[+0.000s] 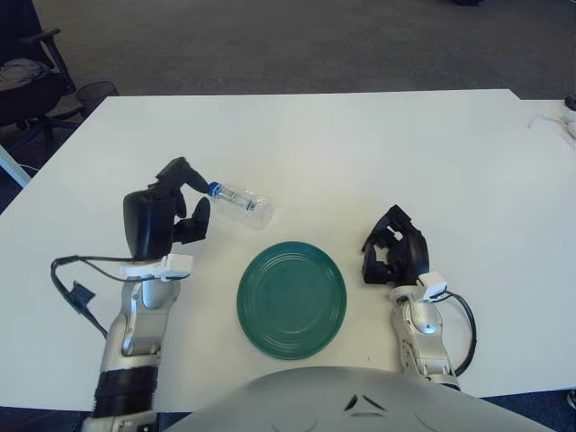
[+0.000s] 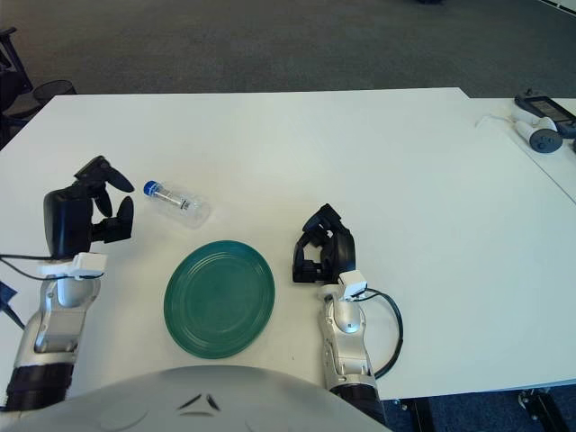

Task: Put the bottle into the plate.

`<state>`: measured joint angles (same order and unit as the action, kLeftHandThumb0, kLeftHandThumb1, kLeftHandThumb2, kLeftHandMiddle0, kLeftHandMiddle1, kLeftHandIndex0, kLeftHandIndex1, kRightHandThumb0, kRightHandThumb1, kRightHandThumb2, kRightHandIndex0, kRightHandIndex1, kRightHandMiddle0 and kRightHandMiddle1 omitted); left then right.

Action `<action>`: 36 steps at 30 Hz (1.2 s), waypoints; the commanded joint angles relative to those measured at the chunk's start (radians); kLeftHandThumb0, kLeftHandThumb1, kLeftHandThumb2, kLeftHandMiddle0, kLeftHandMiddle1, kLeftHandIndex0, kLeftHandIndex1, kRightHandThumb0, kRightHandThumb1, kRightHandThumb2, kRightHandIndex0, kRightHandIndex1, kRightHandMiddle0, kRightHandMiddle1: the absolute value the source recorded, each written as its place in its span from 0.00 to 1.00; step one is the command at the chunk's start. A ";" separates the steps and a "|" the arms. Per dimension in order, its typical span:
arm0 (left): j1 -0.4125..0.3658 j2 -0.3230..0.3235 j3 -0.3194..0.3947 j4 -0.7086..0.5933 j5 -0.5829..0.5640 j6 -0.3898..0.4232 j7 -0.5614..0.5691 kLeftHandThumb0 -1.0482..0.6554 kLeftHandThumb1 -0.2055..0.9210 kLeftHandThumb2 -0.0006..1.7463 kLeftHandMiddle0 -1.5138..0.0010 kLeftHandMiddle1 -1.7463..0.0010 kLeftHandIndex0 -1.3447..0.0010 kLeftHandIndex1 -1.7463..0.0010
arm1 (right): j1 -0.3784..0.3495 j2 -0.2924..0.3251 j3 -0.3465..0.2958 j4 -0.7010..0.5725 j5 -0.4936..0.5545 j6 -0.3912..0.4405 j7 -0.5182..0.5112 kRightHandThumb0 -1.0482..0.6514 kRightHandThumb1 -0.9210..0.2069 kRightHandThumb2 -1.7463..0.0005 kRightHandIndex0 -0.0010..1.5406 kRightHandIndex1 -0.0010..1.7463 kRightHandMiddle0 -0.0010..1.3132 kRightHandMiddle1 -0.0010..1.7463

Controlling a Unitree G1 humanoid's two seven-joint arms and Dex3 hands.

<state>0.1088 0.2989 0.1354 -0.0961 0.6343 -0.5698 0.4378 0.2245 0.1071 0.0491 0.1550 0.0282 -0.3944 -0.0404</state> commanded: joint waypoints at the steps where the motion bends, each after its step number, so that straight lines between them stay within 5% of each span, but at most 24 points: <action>1: -0.026 0.108 -0.033 0.047 0.040 -0.073 -0.050 0.34 0.47 0.74 0.42 0.00 0.56 0.00 | 0.046 0.018 -0.004 0.101 0.016 0.067 0.001 0.61 0.87 0.03 0.62 0.90 0.51 1.00; 4: -0.035 0.178 -0.056 0.059 0.061 -0.085 -0.114 0.26 0.63 0.56 0.76 0.11 0.80 0.03 | 0.042 0.019 -0.004 0.106 0.014 0.071 -0.002 0.62 0.87 0.03 0.62 0.90 0.51 1.00; 7: -0.039 0.229 -0.073 0.051 0.100 -0.080 -0.160 0.17 0.74 0.44 0.91 0.29 0.93 0.15 | 0.041 0.020 -0.003 0.106 0.014 0.076 -0.002 0.62 0.87 0.03 0.62 0.90 0.51 1.00; 12: -0.070 0.307 -0.113 0.046 0.236 -0.052 -0.196 0.06 0.93 0.22 0.98 0.70 0.99 0.47 | 0.036 0.021 -0.001 0.114 0.014 0.077 0.000 0.61 0.85 0.04 0.61 0.91 0.50 1.00; 17: -0.108 0.362 -0.157 0.074 0.300 -0.054 -0.206 0.01 0.99 0.16 1.00 0.92 1.00 0.73 | 0.029 0.018 -0.003 0.124 0.017 0.073 0.006 0.61 0.84 0.05 0.60 0.91 0.49 1.00; 21: -0.140 0.428 -0.199 0.088 0.316 -0.078 -0.268 0.00 1.00 0.13 1.00 0.98 1.00 0.92 | 0.025 0.020 -0.005 0.133 0.026 0.063 0.016 0.62 0.84 0.05 0.60 0.92 0.48 1.00; 24: -0.160 0.460 -0.223 0.099 0.299 -0.095 -0.314 0.00 1.00 0.12 1.00 0.99 1.00 0.97 | 0.023 0.020 -0.006 0.138 0.024 0.057 0.017 0.62 0.83 0.05 0.60 0.92 0.48 1.00; 36: -0.263 0.499 -0.291 0.195 0.172 -0.151 -0.451 0.00 0.96 0.10 1.00 1.00 1.00 1.00 | 0.015 0.021 -0.006 0.152 0.013 0.059 0.007 0.62 0.83 0.06 0.60 0.91 0.48 1.00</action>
<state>-0.1115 0.7772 -0.1402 0.0718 0.8353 -0.7115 0.0191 0.1872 0.1085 0.0471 0.1925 0.0343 -0.4058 -0.0249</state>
